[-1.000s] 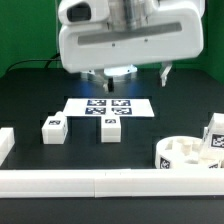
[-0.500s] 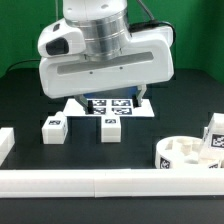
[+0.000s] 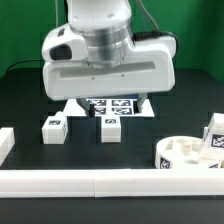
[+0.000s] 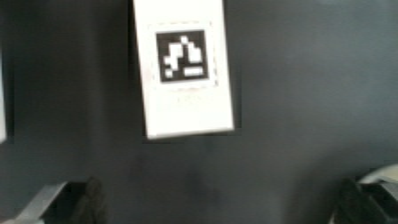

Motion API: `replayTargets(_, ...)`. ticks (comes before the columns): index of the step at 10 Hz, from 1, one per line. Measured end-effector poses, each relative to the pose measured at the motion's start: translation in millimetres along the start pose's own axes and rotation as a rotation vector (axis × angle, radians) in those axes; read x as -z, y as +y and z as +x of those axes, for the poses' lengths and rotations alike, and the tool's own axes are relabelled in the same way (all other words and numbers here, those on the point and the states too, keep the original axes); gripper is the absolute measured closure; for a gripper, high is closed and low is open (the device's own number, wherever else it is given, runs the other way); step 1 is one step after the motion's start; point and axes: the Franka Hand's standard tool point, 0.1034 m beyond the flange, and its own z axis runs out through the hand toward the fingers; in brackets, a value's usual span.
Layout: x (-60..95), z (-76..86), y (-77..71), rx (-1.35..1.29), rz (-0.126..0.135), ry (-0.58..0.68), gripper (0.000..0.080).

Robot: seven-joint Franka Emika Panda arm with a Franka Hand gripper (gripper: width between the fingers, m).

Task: Assemble stool

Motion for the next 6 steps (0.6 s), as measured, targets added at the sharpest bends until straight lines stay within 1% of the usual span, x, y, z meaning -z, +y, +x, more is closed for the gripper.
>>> replayTargets(1,-3.8,0.1,0.0,0.014,-0.02,-0.007,0.0151)
replayTargets(6,-5.3,-1.9,-0.3,0.012,-0.016,-0.024,0.0151)
